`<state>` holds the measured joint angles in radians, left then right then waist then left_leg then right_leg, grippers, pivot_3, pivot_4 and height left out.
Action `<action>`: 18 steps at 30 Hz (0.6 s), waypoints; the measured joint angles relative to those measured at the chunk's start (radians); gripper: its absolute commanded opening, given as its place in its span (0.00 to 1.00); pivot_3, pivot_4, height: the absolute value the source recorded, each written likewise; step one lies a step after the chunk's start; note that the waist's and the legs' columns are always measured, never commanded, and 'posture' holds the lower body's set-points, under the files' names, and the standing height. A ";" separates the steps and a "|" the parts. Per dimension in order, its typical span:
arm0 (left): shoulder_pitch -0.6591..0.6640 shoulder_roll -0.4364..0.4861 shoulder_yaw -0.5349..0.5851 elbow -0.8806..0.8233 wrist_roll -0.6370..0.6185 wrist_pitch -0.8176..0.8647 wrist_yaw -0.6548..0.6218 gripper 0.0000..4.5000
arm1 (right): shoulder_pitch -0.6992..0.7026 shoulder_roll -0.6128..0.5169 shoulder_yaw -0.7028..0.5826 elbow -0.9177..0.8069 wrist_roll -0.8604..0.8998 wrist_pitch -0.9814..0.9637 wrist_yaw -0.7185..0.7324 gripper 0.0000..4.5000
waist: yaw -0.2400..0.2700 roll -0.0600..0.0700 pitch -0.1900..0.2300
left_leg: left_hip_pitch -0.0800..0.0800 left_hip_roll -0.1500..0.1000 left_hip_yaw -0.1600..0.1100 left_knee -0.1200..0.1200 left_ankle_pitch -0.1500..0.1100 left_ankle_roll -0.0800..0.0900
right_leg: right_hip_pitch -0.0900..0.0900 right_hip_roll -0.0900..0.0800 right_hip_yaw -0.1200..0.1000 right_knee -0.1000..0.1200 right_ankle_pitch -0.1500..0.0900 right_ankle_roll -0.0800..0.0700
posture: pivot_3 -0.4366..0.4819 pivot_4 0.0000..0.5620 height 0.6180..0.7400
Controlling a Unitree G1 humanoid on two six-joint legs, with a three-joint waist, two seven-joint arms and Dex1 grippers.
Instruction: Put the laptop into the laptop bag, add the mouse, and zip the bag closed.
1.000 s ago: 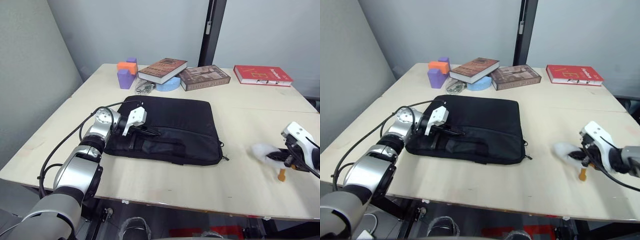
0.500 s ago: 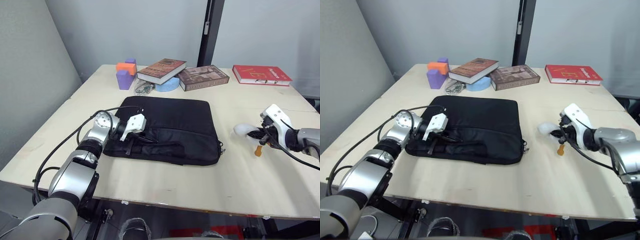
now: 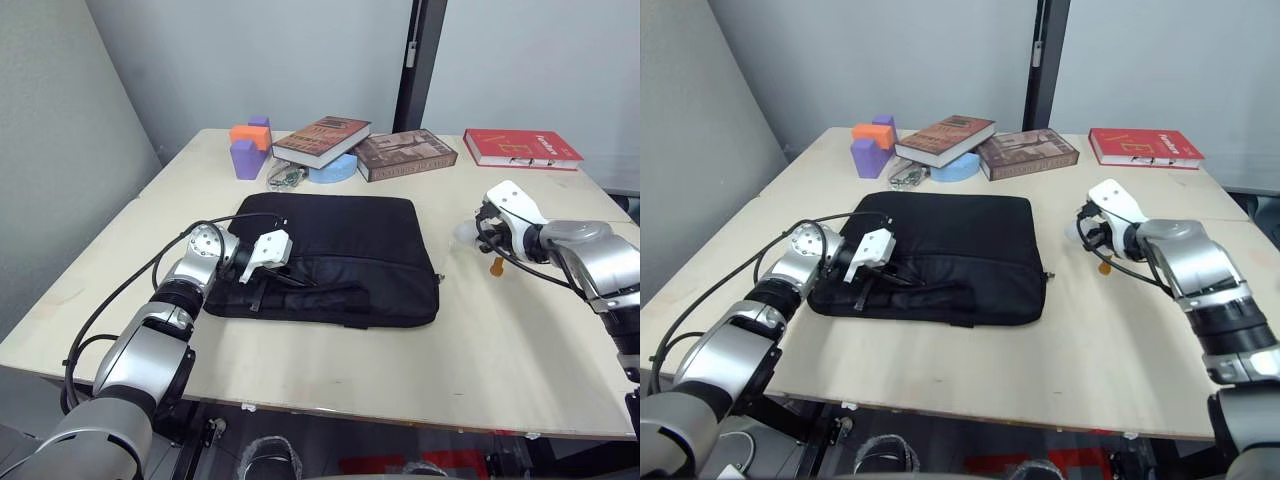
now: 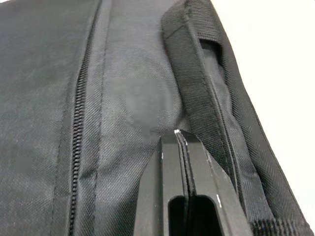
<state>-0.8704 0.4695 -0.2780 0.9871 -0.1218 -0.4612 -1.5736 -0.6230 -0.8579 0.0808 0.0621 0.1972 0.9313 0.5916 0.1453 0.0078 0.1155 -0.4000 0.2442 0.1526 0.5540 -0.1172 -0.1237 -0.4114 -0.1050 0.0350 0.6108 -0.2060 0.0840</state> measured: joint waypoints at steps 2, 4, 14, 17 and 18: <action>0.006 0.002 -0.007 -0.010 -0.002 -0.007 0.000 0.00 | -0.032 0.011 0.000 0.022 -0.010 0.003 -0.018 0.00 | -0.005 0.001 0.000 | 0.000 0.000 0.000 -0.001 0.000 0.000 | -0.001 0.000 0.000 0.000 0.000 0.001 | 0.48 0.27 1.00; 0.013 0.004 -0.013 -0.022 -0.004 -0.014 0.001 0.00 | -0.049 0.016 -0.007 0.028 -0.007 0.014 -0.019 0.00 | -0.009 0.001 -0.001 | 0.000 0.000 0.000 -0.002 0.000 -0.001 | 0.000 0.000 0.000 0.000 -0.001 0.002 | 0.48 0.27 1.00; 0.030 0.009 -0.015 -0.042 -0.036 0.014 0.000 0.00 | 0.085 -0.012 -0.041 -0.075 0.070 0.070 0.105 0.35 | -0.010 0.001 -0.001 | 0.001 0.001 0.001 -0.003 0.000 0.000 | 0.000 0.000 0.000 0.000 -0.001 0.002 | 0.48 0.27 1.00; 0.034 0.010 -0.006 -0.054 -0.049 0.050 -0.002 0.00 | 0.115 -0.029 -0.043 -0.074 0.076 0.062 0.133 0.56 | -0.011 0.001 0.000 | 0.001 0.001 0.001 -0.003 0.000 -0.001 | 0.000 0.000 0.000 0.000 -0.001 0.002 | 0.48 0.27 1.00; 0.036 0.011 -0.002 -0.064 -0.062 0.076 -0.004 0.00 | 0.119 -0.029 -0.050 -0.074 0.084 0.059 0.145 0.65 | -0.012 0.001 0.000 | 0.001 0.001 0.001 -0.003 0.000 0.000 | -0.001 0.000 0.000 0.000 -0.001 0.002 | 0.48 0.27 1.00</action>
<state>-0.8347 0.4807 -0.2801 0.9228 -0.1840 -0.3855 -1.5774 -0.5036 -0.8870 0.0312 -0.0121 0.2811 0.9902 0.7365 0.1331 0.0085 0.1150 -0.3992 0.2449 0.1535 0.5511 -0.1172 -0.1242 -0.4121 -0.1046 0.0349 0.6108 -0.2073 0.0861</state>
